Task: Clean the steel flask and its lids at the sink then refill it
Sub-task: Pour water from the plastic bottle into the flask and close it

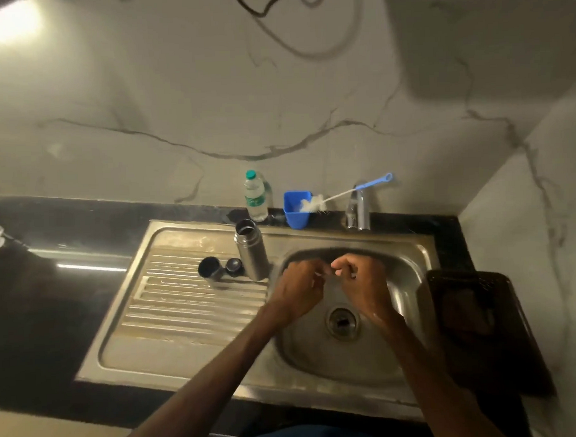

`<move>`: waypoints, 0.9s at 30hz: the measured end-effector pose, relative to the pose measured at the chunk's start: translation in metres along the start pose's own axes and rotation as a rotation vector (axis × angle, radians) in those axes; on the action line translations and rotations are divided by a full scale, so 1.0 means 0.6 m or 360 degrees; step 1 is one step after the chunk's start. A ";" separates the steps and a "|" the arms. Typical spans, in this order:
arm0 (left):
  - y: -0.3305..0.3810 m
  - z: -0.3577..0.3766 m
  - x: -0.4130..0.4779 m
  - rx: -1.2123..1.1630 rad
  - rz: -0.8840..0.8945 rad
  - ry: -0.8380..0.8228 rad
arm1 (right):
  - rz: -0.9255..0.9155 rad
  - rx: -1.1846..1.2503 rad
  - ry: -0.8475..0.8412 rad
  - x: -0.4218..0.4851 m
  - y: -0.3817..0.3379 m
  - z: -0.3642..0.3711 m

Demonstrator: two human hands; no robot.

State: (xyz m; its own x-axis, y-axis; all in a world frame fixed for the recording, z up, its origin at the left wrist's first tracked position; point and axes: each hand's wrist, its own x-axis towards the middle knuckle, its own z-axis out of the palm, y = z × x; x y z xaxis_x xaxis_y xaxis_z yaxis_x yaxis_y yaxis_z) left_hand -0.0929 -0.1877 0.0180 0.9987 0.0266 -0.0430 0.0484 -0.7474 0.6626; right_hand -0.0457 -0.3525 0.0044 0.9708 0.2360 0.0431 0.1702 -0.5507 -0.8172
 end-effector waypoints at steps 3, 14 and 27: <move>-0.027 -0.078 0.009 -0.0066 0.0072 0.0231 | 0.0010 0.0044 -0.0088 0.032 -0.040 0.038; -0.146 -0.265 0.173 0.0054 0.0009 0.0792 | 0.0080 -0.0020 -0.0121 0.138 -0.137 0.137; -0.260 -0.229 0.352 0.0917 0.0117 0.0130 | 0.0136 -0.0054 -0.0071 0.142 -0.126 0.125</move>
State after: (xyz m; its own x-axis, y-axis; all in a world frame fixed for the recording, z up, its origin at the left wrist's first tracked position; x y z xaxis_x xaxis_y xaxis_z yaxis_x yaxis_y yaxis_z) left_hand 0.1127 0.0259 0.0083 0.9982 -0.0052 0.0605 -0.0140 -0.9890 0.1474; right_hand 0.0115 -0.2309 0.0268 0.9736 0.2221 -0.0520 0.0937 -0.5972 -0.7966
